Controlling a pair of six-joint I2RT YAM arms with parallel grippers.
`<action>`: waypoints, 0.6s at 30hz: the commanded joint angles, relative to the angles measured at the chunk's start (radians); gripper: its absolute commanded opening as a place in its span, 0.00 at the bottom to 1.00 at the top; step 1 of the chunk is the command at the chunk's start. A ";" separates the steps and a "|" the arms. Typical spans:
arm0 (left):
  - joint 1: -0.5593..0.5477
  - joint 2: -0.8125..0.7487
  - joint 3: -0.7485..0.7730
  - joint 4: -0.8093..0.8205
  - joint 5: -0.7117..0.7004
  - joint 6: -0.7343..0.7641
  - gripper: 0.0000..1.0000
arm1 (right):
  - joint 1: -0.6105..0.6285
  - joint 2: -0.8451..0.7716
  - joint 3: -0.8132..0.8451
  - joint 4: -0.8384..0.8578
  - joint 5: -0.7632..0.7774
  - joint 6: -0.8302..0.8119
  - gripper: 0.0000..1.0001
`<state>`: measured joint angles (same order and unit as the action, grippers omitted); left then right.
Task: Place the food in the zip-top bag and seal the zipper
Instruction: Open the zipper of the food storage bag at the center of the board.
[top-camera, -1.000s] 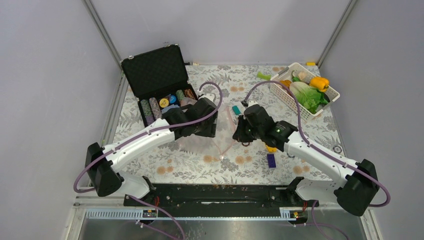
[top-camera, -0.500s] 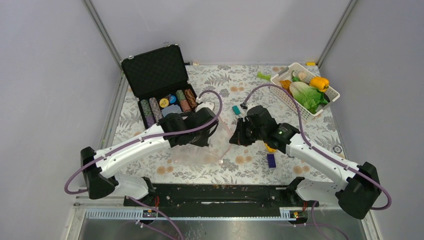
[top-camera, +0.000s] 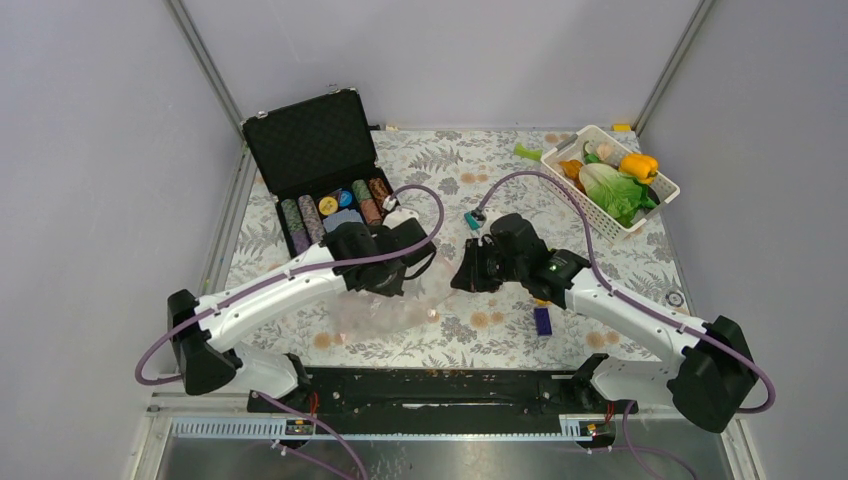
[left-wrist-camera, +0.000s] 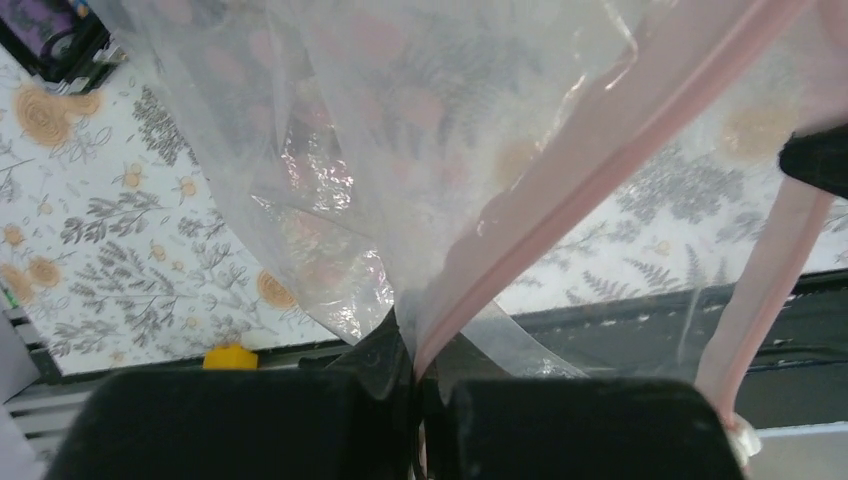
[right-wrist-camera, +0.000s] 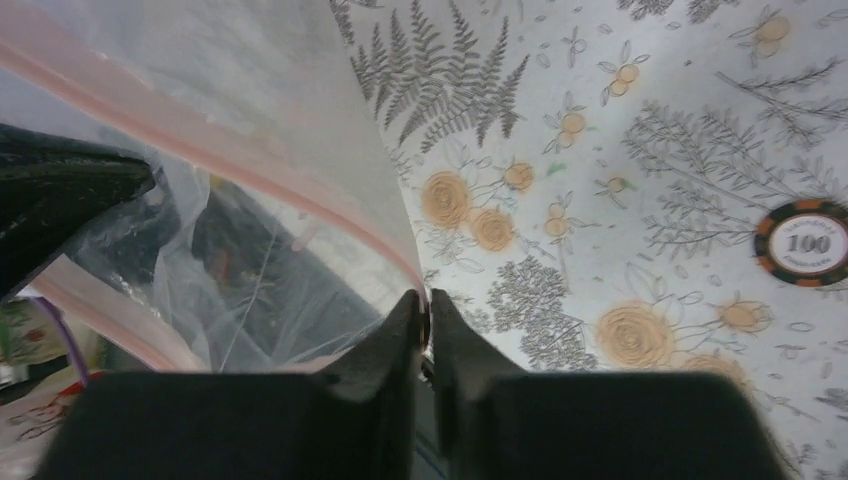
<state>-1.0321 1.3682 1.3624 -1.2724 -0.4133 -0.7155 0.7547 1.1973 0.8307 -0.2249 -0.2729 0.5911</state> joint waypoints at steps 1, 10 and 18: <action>0.035 0.035 0.014 0.212 0.016 0.045 0.00 | 0.002 -0.024 0.035 -0.017 0.123 -0.161 0.23; 0.197 0.130 -0.015 0.442 0.234 0.130 0.00 | -0.036 -0.184 0.103 -0.055 0.428 -0.475 1.00; 0.253 0.134 -0.057 0.513 0.295 0.168 0.00 | -0.443 0.008 0.274 -0.106 0.377 -0.457 1.00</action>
<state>-0.7948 1.5131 1.3243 -0.8436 -0.1673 -0.5838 0.5045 1.0611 0.9974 -0.3115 0.1131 0.1543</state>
